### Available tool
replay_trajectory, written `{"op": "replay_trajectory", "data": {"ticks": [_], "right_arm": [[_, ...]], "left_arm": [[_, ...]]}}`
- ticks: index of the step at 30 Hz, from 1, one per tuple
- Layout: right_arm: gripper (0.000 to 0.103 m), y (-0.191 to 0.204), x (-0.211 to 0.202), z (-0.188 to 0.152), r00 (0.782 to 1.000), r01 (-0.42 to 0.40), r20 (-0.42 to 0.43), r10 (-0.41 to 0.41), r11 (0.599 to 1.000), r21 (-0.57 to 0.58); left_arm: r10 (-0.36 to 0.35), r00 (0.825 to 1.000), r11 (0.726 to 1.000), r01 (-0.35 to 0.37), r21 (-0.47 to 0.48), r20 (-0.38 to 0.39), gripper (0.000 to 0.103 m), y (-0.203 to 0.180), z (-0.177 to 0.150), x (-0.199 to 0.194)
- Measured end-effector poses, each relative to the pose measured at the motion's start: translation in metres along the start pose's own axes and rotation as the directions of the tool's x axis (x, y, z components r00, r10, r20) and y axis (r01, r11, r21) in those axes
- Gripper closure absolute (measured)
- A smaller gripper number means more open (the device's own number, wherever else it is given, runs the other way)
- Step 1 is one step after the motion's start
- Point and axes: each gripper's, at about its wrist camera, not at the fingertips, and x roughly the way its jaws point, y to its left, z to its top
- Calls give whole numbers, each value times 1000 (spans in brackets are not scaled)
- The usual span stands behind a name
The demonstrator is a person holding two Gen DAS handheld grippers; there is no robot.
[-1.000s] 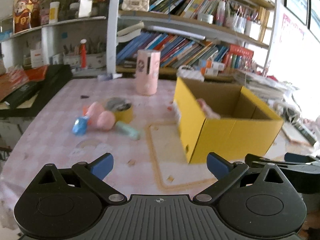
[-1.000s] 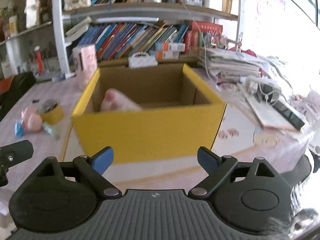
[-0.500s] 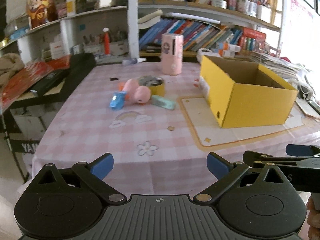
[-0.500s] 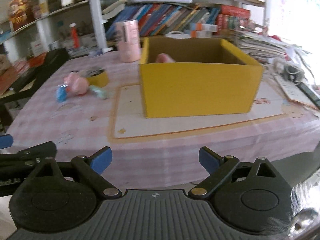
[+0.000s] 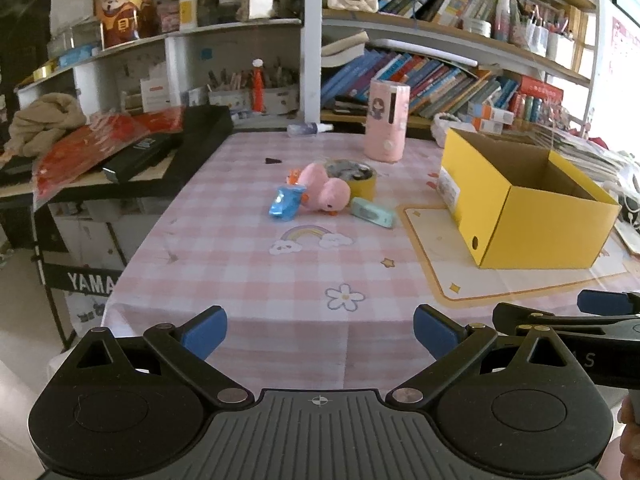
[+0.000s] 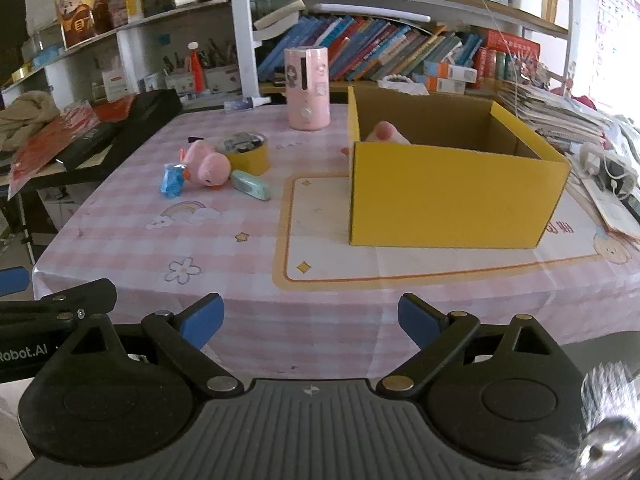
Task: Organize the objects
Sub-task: 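Withdraw both tools from the box back over the table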
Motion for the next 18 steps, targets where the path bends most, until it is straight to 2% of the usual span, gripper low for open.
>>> {"op": "replay_trajectory", "data": {"ticks": [18], "right_arm": [[9, 20, 4, 5, 999, -35, 1, 35, 999, -33]], "left_arm": [[27, 1000, 999, -27, -36, -7, 2, 18, 3, 3]]}}
